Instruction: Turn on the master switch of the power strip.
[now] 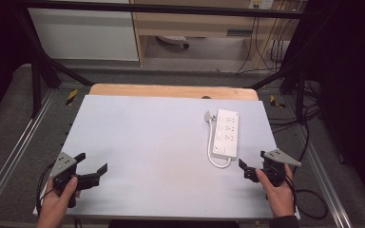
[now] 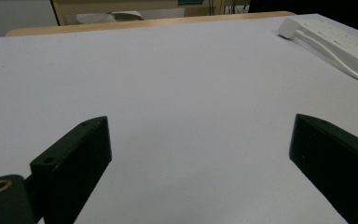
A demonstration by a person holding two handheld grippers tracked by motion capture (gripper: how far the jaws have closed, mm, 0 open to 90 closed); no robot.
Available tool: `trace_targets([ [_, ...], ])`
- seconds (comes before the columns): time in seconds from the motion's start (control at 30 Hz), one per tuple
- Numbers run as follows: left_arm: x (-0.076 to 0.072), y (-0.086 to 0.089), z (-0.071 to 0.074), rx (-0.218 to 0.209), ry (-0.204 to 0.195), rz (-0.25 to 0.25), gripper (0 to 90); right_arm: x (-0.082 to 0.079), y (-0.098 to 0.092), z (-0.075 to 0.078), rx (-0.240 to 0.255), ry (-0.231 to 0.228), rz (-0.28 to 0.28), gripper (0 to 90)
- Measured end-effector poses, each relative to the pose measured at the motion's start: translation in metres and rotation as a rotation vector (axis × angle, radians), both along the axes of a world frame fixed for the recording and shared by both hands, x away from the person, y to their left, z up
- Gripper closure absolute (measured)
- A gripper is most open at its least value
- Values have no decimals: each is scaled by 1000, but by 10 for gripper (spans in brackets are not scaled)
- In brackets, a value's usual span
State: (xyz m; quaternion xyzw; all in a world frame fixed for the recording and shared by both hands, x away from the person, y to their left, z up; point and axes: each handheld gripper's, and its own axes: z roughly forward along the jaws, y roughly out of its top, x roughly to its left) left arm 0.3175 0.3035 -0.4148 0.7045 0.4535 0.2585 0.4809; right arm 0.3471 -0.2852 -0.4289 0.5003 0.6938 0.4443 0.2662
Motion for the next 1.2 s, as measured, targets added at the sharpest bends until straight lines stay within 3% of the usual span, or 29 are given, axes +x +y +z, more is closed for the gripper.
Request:
trace_targets([
  [0.73,0,0,0,-1,-5,-3,57,-1,4,11,45,-51,1,48],
  [1.0,0,-1,1,1,-8,-5,57,-2,4,22,57,-111,-3,185],
  [1.2,0,-1,0,-1,-7,-6,57,1,7,28,53,-124,11,317],
])
